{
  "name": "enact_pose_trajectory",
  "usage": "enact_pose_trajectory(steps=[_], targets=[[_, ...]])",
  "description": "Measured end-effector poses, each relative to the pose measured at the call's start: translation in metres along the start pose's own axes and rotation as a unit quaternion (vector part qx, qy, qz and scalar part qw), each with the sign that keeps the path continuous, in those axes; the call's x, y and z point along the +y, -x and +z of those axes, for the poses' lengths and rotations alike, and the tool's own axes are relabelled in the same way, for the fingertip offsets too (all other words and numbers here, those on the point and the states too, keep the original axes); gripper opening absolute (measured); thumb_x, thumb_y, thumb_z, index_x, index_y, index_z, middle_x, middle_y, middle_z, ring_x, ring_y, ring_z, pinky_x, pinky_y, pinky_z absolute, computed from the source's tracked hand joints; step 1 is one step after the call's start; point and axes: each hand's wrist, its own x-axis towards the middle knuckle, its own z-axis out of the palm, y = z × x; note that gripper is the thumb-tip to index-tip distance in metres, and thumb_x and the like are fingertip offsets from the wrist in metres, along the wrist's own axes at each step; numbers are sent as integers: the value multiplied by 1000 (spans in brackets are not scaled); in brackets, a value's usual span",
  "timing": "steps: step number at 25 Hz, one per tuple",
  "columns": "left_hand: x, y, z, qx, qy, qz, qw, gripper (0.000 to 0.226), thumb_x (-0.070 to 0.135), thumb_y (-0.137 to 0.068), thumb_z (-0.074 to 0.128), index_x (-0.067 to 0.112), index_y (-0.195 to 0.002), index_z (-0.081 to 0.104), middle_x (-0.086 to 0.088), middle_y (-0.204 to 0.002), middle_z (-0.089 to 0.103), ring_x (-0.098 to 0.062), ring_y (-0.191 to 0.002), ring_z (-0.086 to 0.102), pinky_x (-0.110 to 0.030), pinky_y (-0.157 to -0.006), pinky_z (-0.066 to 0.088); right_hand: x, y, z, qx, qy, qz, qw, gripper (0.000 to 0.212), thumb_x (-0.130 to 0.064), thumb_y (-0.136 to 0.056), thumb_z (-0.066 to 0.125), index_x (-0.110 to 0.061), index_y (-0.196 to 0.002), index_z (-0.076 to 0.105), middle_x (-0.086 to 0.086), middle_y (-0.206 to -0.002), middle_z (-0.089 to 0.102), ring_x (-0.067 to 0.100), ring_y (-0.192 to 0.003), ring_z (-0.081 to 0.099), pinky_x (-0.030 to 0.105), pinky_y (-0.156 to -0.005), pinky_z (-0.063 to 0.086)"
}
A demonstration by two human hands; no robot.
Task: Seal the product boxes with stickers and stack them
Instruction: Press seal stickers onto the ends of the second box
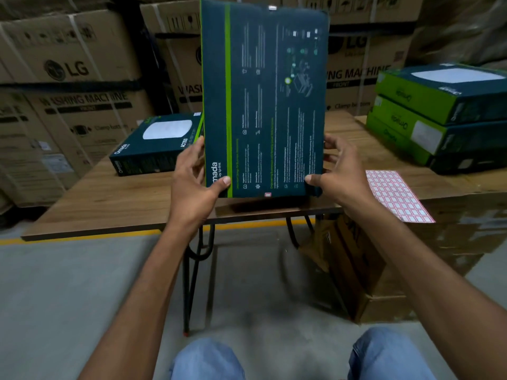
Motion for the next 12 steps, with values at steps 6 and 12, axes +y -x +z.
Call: enact_pose_trajectory(steps=[6, 12], targets=[[-21, 9, -4, -17, -18, 1, 1000, 87, -2, -80, 86, 20, -150, 40, -4, -153, 47, -16, -141, 52, -38, -121, 43, 9, 8, 5, -10, 23, -54, 998, 90, 0, -78, 86, -31, -151, 42, -10, -146, 46, 6, -129, 52, 25, -99, 54], [-4, 15, -5, 12, -9, -7, 1000, 66, 21, -86, 86, 26, -129, 37, 3, -138, 58, -7, -128, 61, -34, -110, 53, 7, 26, 3, 12, 23, -67, 997, 81, -3, -79, 85, -25, -142, 38, -17, -134, 49, 1, -122, 49, 4, -85, 46]])
